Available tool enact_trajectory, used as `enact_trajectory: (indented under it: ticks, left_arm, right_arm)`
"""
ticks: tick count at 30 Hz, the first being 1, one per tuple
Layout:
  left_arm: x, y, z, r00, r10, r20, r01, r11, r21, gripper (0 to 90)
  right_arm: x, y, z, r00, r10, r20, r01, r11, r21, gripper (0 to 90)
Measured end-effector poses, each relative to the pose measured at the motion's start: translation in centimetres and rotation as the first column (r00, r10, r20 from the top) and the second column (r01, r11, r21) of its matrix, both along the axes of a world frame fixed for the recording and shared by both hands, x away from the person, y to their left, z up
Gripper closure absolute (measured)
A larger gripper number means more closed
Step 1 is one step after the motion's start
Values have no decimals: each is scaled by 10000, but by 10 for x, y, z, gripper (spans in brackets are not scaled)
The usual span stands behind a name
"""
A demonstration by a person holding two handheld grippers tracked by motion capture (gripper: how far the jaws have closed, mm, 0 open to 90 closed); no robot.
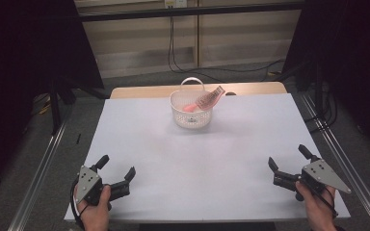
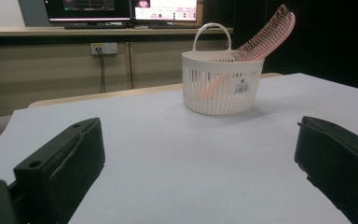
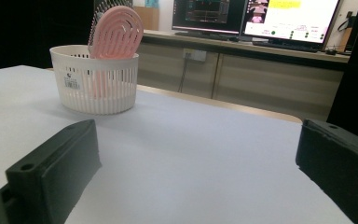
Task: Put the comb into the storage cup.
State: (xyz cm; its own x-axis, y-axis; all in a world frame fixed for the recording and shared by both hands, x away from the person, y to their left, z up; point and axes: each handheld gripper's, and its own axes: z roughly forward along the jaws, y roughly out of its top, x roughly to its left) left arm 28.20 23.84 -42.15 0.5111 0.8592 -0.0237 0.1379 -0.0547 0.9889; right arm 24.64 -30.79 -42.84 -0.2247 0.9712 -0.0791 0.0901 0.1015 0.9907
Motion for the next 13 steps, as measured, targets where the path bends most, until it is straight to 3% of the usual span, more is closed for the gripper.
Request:
enact_trajectory:
  ticks: [4,13]
  left_arm:
    - [0,-2,0,9996,-238,-121,237,9997,-32,17]
    - [1,0,1,9998,-213,-41,212,9997,-111,17]
  right_arm:
    - [0,1,0,10000,-27,23,27,9999,156,0]
    - [3,2,0,9999,162,49,-163,9998,95,0]
